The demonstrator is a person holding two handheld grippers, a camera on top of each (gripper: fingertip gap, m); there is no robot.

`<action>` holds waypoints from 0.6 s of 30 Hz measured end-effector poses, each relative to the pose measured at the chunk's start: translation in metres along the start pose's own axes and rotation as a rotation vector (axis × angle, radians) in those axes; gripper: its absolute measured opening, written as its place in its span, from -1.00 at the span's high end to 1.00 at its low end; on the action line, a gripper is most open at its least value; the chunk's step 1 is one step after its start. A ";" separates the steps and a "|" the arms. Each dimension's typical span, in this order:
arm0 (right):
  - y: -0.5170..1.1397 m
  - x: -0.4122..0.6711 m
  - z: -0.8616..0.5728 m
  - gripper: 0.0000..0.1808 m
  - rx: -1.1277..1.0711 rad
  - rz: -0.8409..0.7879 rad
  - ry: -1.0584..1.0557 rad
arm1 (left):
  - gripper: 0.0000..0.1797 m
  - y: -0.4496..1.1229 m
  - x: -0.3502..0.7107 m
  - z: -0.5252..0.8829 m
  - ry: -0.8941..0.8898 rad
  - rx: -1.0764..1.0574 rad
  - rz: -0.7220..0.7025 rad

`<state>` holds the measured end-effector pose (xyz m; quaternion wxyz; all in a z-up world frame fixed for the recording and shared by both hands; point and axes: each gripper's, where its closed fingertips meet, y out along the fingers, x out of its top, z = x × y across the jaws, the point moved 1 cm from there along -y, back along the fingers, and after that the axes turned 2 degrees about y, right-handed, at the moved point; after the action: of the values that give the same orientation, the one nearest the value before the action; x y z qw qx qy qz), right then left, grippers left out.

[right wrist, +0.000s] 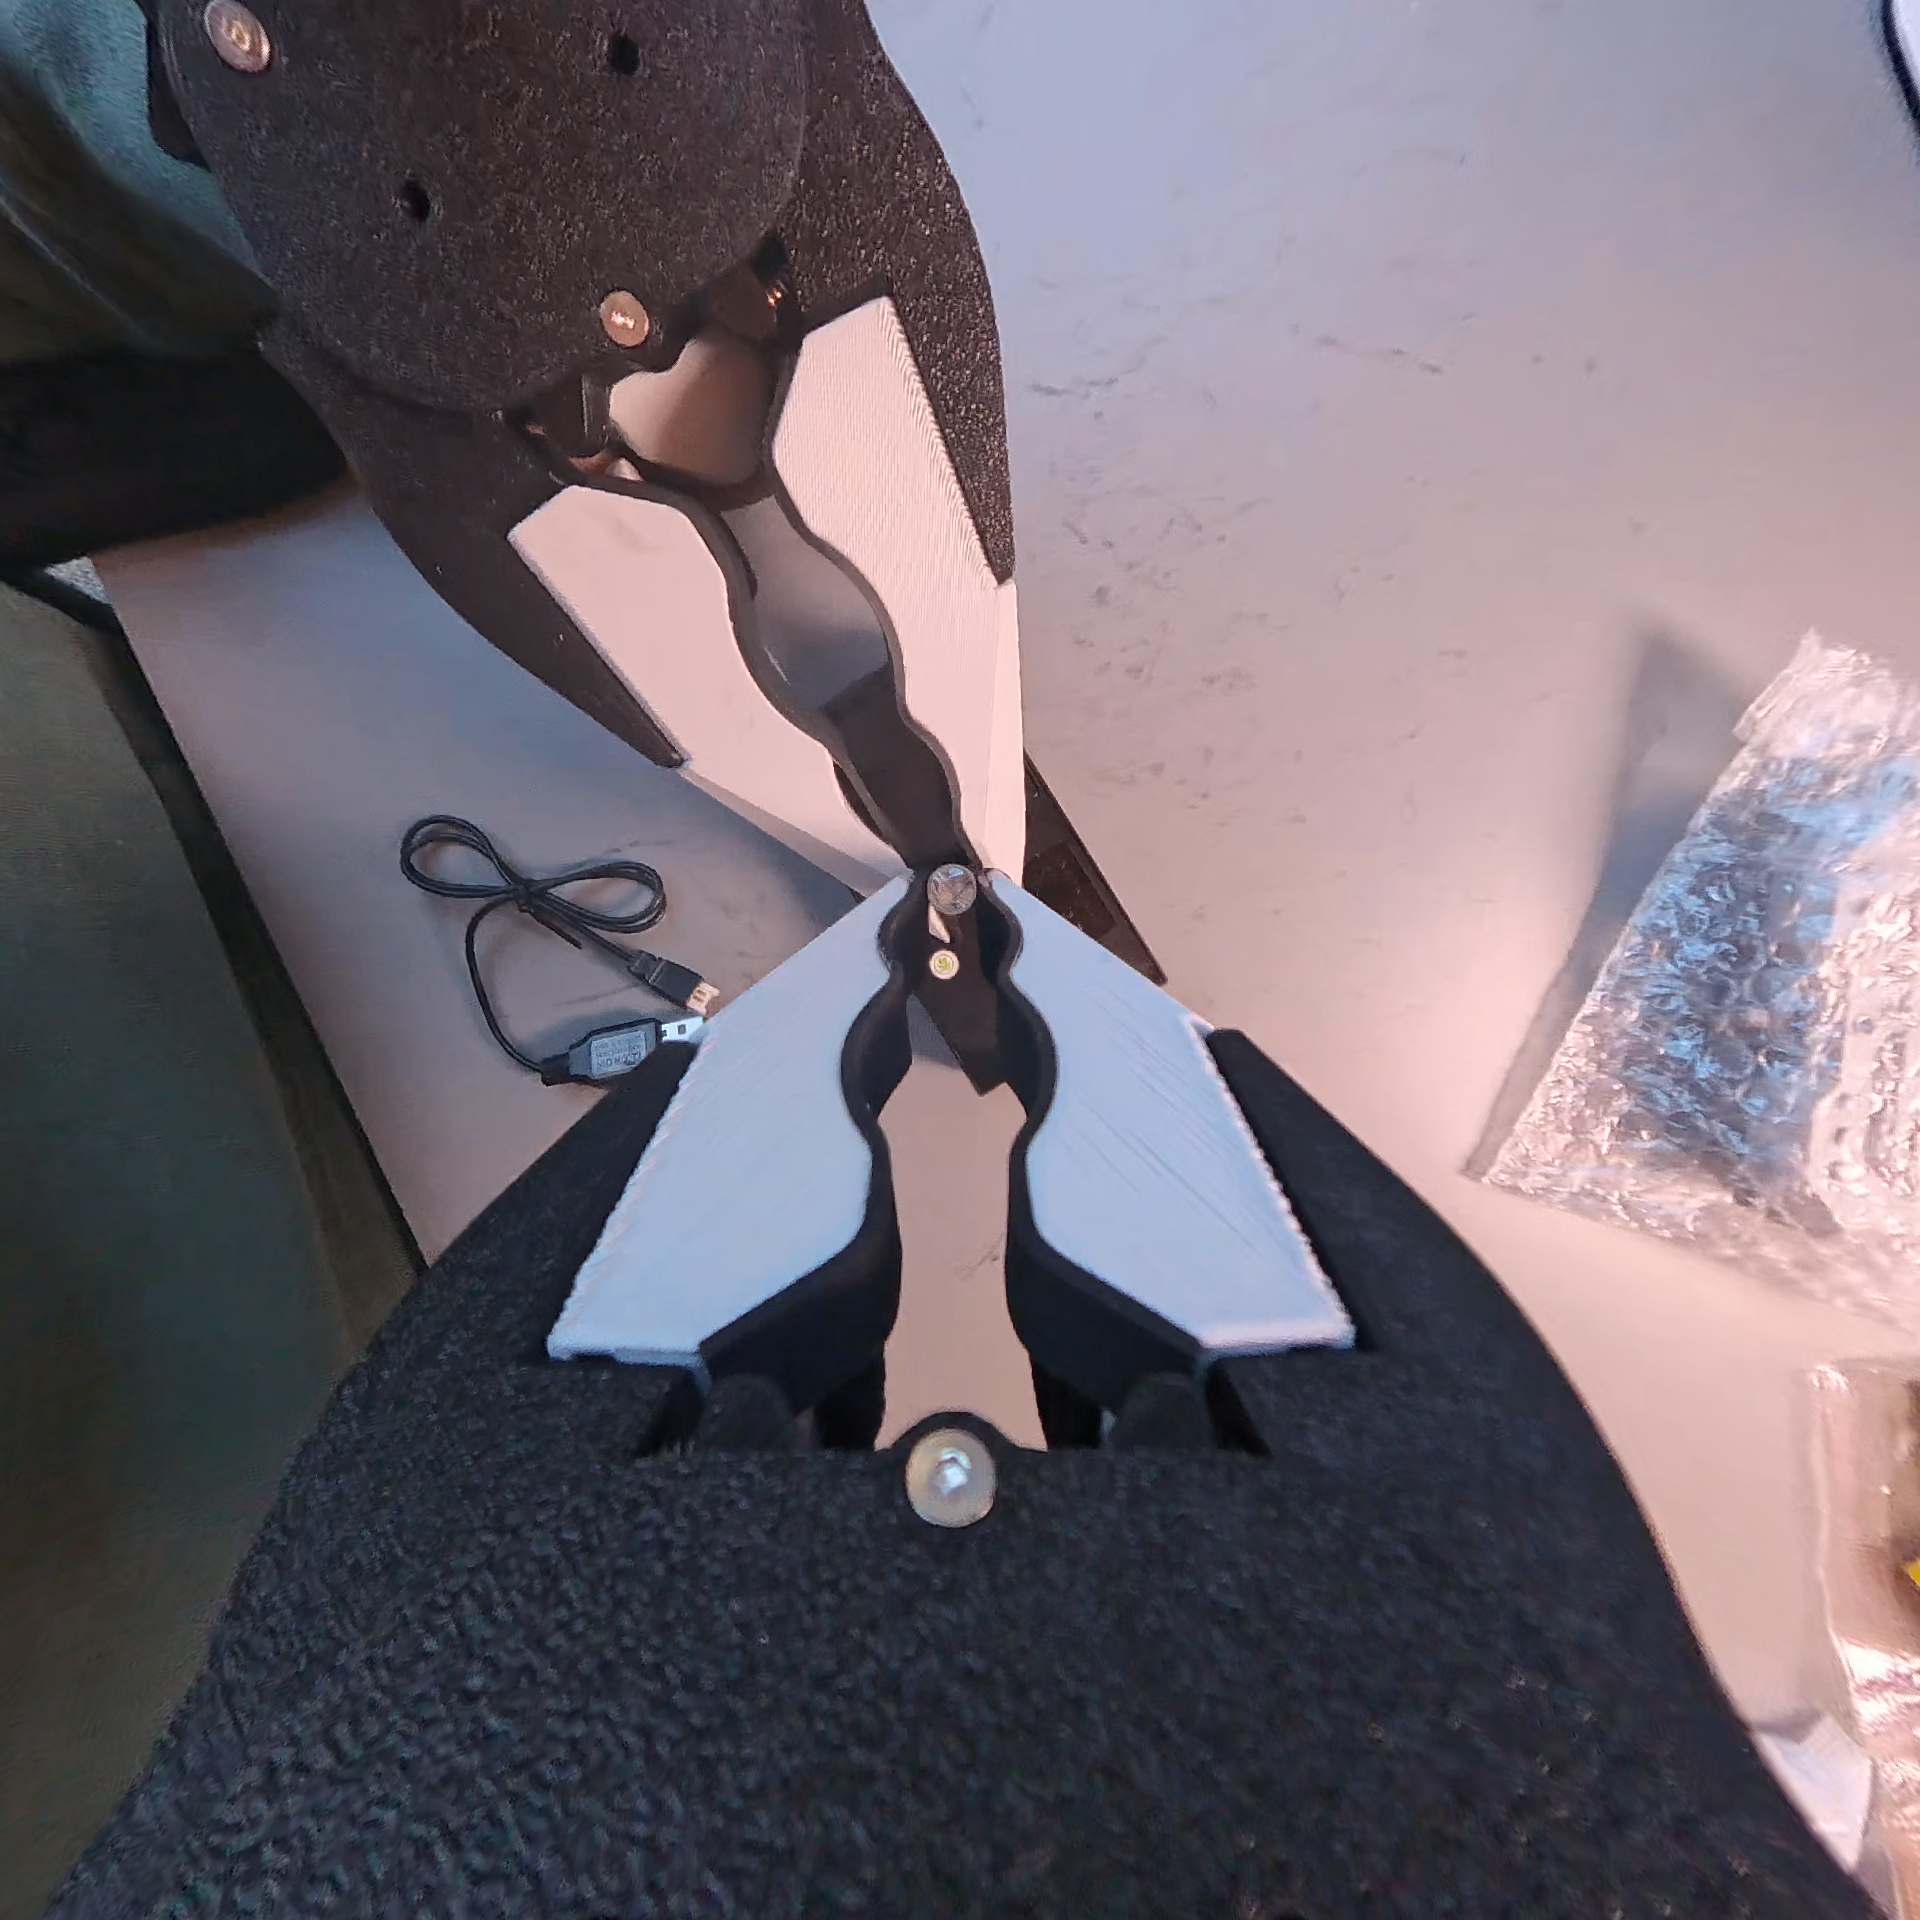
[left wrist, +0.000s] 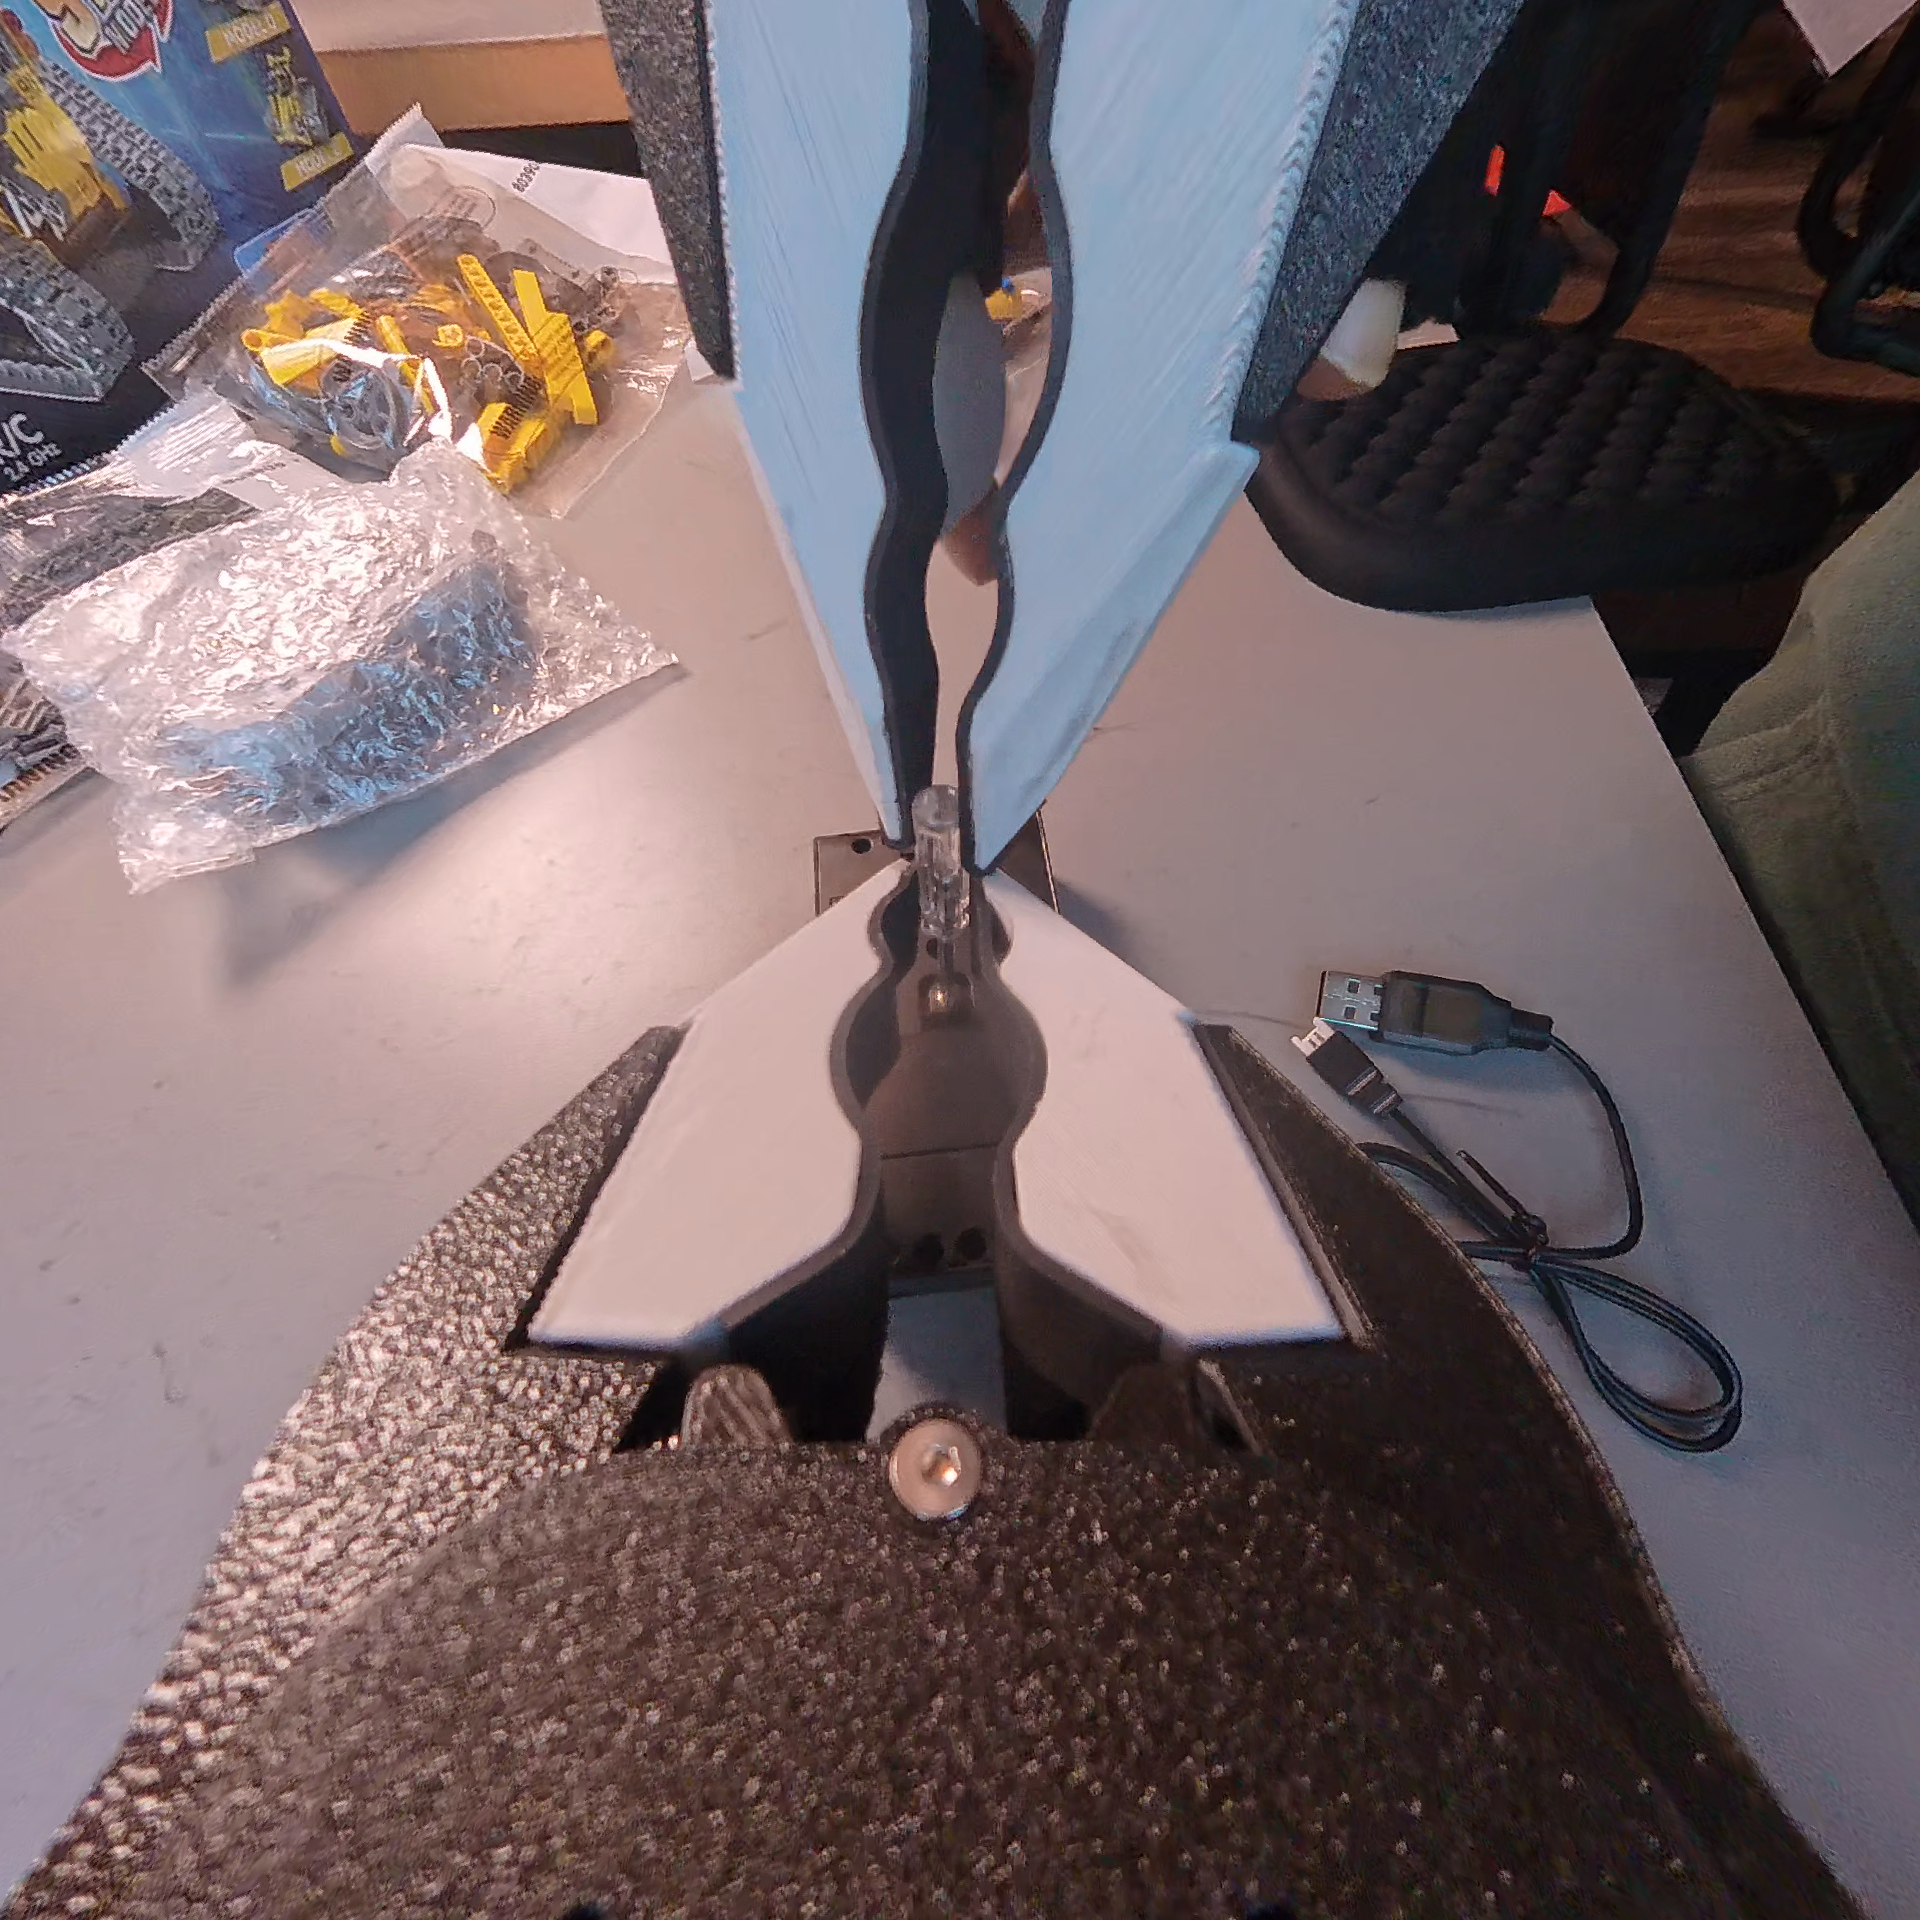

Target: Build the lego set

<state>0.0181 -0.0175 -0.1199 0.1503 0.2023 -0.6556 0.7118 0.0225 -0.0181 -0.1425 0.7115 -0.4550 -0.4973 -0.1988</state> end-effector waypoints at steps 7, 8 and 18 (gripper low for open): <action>-0.008 0.005 0.001 0.79 0.026 0.034 -0.624 | 0.91 0.000 0.000 -0.001 0.017 -0.050 -0.008; -0.008 0.005 0.000 0.80 0.010 0.051 -0.692 | 0.91 0.000 0.000 -0.001 0.017 -0.054 -0.011; -0.001 0.000 -0.002 0.92 0.058 0.123 -0.567 | 0.90 0.000 0.000 0.000 0.002 -0.053 -0.021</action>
<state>0.0189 -0.0158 -0.1191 -0.0884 0.3572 -0.6620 0.6529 0.0223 -0.0185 -0.1426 0.6975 -0.4681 -0.4960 -0.2199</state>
